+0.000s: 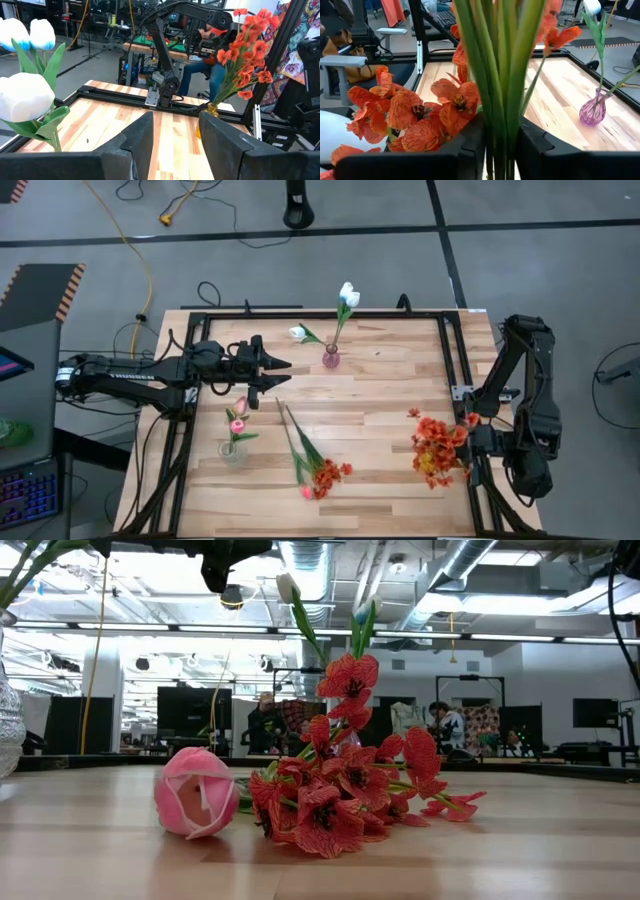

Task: Sort flowers into vase by color
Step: Put left orange flower bouquet into the yellow vase

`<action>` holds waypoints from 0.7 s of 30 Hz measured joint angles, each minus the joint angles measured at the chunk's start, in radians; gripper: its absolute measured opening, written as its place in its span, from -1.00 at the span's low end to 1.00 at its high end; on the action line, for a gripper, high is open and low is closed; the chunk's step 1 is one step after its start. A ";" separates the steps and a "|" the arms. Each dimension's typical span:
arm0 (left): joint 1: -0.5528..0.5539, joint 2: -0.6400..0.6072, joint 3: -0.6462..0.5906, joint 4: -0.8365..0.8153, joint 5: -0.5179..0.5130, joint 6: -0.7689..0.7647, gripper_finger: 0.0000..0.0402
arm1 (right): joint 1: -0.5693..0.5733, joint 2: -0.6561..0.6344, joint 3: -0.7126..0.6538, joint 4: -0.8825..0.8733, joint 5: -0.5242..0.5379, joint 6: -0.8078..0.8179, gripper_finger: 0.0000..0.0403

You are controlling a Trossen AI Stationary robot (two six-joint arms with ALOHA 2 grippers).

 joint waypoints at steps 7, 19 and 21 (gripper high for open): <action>0.000 0.000 0.000 0.000 0.000 0.000 -0.28 | 0.000 -0.033 0.009 0.000 -0.116 -0.021 -0.11; 0.000 0.000 0.000 0.000 0.000 0.000 -0.28 | 0.000 -0.183 0.045 -0.001 -0.383 0.001 -0.07; 0.000 0.000 0.000 0.000 0.000 0.000 -0.28 | 0.000 -0.209 0.045 0.000 -0.417 0.003 -0.08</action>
